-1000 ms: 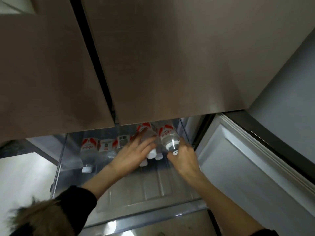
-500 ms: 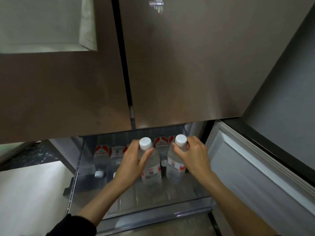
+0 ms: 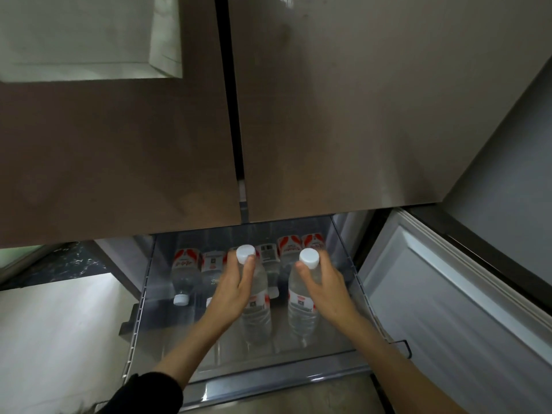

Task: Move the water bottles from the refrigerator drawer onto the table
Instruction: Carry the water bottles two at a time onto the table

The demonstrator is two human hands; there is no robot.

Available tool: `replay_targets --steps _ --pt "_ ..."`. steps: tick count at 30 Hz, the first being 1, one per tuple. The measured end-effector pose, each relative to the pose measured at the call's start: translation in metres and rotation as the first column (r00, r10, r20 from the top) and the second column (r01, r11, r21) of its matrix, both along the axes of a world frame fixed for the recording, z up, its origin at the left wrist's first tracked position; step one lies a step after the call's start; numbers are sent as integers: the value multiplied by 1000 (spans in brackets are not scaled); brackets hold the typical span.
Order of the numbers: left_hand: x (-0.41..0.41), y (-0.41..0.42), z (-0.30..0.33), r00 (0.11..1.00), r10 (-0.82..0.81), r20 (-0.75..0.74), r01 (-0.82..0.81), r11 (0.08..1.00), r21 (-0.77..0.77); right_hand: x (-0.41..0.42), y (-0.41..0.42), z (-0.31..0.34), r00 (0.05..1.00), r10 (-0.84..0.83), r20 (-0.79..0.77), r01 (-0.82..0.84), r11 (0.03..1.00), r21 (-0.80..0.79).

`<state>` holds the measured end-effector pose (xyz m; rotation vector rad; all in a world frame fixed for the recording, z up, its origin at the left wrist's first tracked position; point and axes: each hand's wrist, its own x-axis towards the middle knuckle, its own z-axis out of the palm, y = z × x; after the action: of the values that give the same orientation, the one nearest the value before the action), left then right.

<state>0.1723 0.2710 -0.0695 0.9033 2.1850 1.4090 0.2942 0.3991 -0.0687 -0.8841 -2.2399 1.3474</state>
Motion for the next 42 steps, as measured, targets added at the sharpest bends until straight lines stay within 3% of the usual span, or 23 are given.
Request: replay_targets --steps 3,7,11,14,19,23,31,38,42 --pt "3 13 -4 995 81 59 -85 994 67 -8 -4 -11 999 -18 -50 18 1000 -5" --pt "10 19 -12 979 199 -39 -196 978 79 -19 -8 -23 996 -4 -84 6 1000 30" --pt "21 5 -7 950 308 -48 -297 941 162 -15 -11 -18 978 -49 -202 22 991 -132" --pt "26 -13 6 933 345 -99 -317 922 222 -12 -26 1 951 17 -310 -34 998 -49" --pt "30 -60 55 845 531 -63 -478 803 356 -27 -59 60 873 186 -452 -156 982 102" --pt "23 -120 105 743 668 -44 -589 683 432 -44 -104 107 801 271 -535 -261 961 95" --pt "42 -296 142 524 831 -188 -678 540 498 -69 -268 151 579 617 -533 -528 782 332" --pt "93 -498 118 391 887 -244 -804 458 378 -67 -471 129 452 721 -525 -731 637 245" --pt "126 -601 109 272 931 -243 -884 341 319 -63 -584 116 372 789 -488 -841 509 182"
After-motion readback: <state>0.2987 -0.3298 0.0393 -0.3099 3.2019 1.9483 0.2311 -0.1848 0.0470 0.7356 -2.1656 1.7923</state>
